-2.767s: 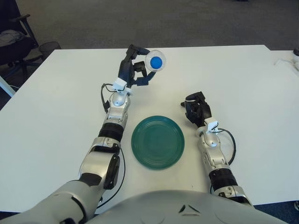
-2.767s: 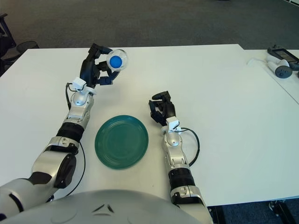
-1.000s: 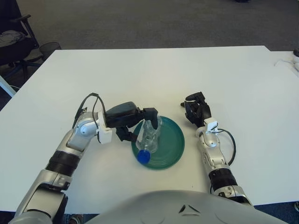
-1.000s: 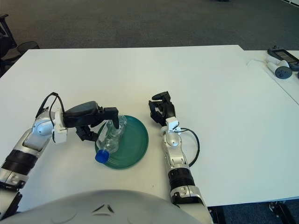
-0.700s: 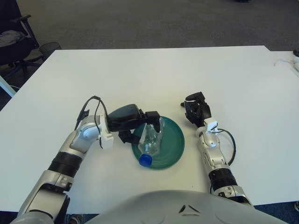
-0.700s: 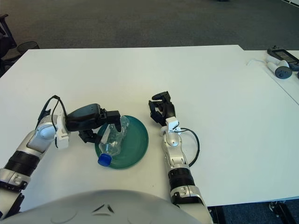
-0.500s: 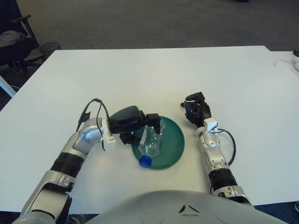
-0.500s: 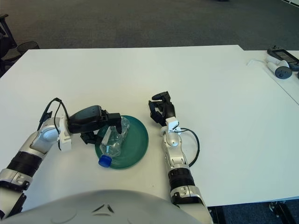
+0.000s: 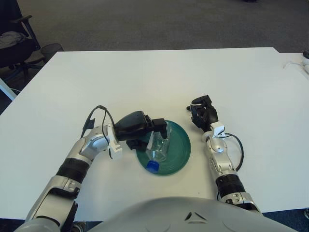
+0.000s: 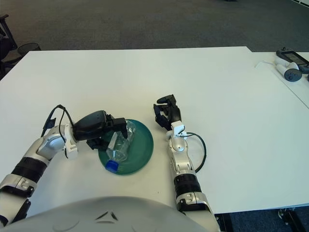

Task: Put the bottle into the plate.

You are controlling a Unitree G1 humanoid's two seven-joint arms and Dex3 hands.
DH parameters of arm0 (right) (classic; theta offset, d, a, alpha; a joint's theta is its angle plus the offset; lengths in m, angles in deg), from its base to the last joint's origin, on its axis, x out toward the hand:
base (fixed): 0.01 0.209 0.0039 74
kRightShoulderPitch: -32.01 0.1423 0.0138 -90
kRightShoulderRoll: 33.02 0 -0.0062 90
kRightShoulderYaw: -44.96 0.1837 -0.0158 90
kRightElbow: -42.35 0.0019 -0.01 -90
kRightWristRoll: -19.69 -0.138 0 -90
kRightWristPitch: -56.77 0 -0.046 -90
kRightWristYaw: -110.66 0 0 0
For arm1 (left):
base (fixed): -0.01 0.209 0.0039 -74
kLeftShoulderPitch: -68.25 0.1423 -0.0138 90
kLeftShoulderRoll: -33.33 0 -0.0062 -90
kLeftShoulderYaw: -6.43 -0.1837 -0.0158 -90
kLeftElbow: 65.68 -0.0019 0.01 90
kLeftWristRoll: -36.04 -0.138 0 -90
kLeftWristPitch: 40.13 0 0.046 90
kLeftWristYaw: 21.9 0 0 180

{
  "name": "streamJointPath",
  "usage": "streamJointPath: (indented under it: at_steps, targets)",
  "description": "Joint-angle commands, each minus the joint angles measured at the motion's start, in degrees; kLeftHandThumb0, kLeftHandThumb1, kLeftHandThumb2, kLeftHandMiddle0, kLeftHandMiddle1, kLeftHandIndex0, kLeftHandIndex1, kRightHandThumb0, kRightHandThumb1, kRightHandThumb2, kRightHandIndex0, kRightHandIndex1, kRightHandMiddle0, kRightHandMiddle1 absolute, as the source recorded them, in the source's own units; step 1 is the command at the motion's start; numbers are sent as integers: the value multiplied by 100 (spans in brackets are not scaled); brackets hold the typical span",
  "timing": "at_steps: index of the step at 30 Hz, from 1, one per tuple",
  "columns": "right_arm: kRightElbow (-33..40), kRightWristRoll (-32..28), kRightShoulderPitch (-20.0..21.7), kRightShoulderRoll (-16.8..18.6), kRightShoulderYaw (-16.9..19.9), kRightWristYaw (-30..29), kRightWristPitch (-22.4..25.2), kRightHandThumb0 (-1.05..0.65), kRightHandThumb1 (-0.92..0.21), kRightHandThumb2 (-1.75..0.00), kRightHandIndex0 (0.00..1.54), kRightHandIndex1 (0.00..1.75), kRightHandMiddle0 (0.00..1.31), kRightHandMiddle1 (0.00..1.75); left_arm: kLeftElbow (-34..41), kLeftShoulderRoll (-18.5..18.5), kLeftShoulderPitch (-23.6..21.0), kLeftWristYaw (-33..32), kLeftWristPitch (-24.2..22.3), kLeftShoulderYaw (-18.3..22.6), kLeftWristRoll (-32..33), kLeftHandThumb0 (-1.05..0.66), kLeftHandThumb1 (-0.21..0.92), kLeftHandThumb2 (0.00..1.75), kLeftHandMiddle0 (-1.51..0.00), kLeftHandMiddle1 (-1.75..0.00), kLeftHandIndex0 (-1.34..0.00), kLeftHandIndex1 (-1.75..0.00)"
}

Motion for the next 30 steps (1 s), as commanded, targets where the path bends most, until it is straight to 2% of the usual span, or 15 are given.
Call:
streamJointPath:
  at_steps: [1,4,7,12,13,14,15,16,17,18,21,22,24,28,30]
  targets:
    - [-626,5,-537,24,-34,33,627,-35,-92,-51,43,118,19,175,-41,-85,-141,-103,-3,-55,-24,-28,46,110,-131,-175,-101,-175]
    - [-622,3,-538,26,-33,32,639,-35,-92,-51,43,118,19,175,-57,-132,-206,-64,-62,-98,79,-29,48,109,-131,-175,-101,-175]
    - [-596,-5,-548,28,-37,45,677,-35,-92,-51,43,117,19,175,-33,-298,-392,299,-326,-224,521,-31,51,105,-131,-175,-101,-175]
    - [-575,-23,-555,32,-33,59,714,-35,-92,-51,42,117,19,175,-79,-287,-353,400,-401,-328,894,-33,55,100,-125,-175,-99,-175]
    - [-574,-31,-557,34,-30,65,715,-35,-92,-51,42,117,19,175,-120,-251,-335,376,-385,-338,1006,-35,54,101,-115,-175,-89,-175]
    - [-583,-44,-556,35,-26,76,689,-35,-92,-51,42,117,19,175,-133,-230,-314,379,-410,-351,1118,-38,53,103,-98,-175,-73,-175]
    - [-590,-52,-556,36,-23,84,669,-35,-92,-51,42,117,19,175,-137,-224,-303,389,-431,-364,1194,-38,57,98,-79,-173,-65,-175]
    - [-614,-50,-557,35,-22,81,591,-35,-92,-51,41,116,19,175,-139,-277,-350,431,-446,-371,1166,-38,65,87,-50,-171,-51,-174]
    - [-631,-48,-558,33,-22,77,536,-35,-92,-51,41,116,19,175,-142,-317,-388,462,-454,-379,1145,-58,73,72,-33,-120,-33,-133]
    - [-643,-28,-558,29,-29,62,486,-35,-92,-51,41,116,19,175,-159,-392,-488,457,-385,-349,1029,-72,80,58,-22,-85,-21,-104]
    - [-640,9,-552,29,-46,31,454,-35,-92,-51,40,115,19,175,-146,-506,-635,408,-281,-259,791,-94,88,46,-7,-32,-7,-56]
    - [-626,23,-556,25,-54,27,465,-35,-92,-51,40,115,19,175,-72,-545,-646,366,-310,-198,629,-96,89,45,-6,-27,-5,-51]
    - [-600,51,-564,14,-71,22,498,-35,-92,-51,40,115,19,175,78,-631,-662,287,-375,-92,284,-101,91,45,-2,-11,-2,-29]
    - [-622,62,-559,19,-67,9,470,-35,-92,-51,40,113,20,175,248,-813,-751,271,-377,-45,-102,-104,92,43,0,-2,0,-9]
    - [-644,61,-554,26,-57,-1,440,-35,-92,-51,41,113,20,175,307,-885,-789,266,-376,-57,-265,-104,92,42,0,-1,0,-5]
